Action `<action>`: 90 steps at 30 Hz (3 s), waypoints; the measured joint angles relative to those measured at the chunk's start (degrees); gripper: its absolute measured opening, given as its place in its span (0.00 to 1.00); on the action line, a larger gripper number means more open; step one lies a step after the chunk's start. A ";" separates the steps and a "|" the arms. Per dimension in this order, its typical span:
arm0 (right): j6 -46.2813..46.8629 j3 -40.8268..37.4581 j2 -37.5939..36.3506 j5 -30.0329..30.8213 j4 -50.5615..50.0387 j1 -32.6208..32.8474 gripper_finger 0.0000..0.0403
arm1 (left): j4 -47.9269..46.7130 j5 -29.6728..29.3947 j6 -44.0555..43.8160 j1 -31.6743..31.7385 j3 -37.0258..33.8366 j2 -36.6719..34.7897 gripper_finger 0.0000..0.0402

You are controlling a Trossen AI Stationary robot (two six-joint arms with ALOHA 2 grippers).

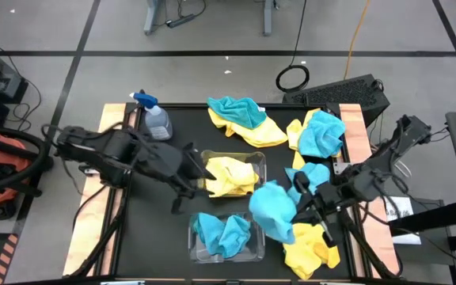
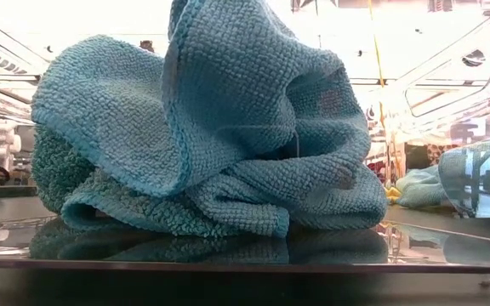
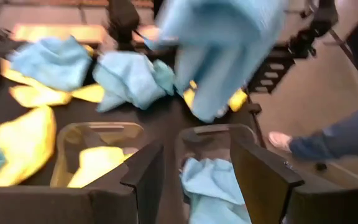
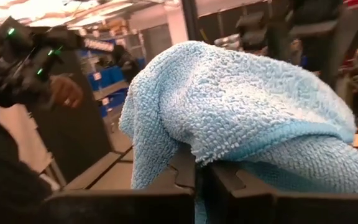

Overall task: Sort microfiber towel by color & place in baskets
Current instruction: Put the blue microfiber cloth into the bottom transparent bin

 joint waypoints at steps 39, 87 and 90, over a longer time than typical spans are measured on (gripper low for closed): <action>12.19 -0.02 24.94 -31.09 6.39 -15.33 0.00 | -0.35 -9.73 0.13 -0.65 -1.05 -5.13 0.47; -1.66 -0.04 40.76 -31.51 3.38 -17.51 0.11 | -1.23 -9.97 -1.97 -0.53 -6.54 -4.47 0.47; -2.48 -0.04 40.00 -31.32 4.51 -17.51 0.21 | -1.22 -9.97 -1.95 -0.52 -6.54 -4.47 0.47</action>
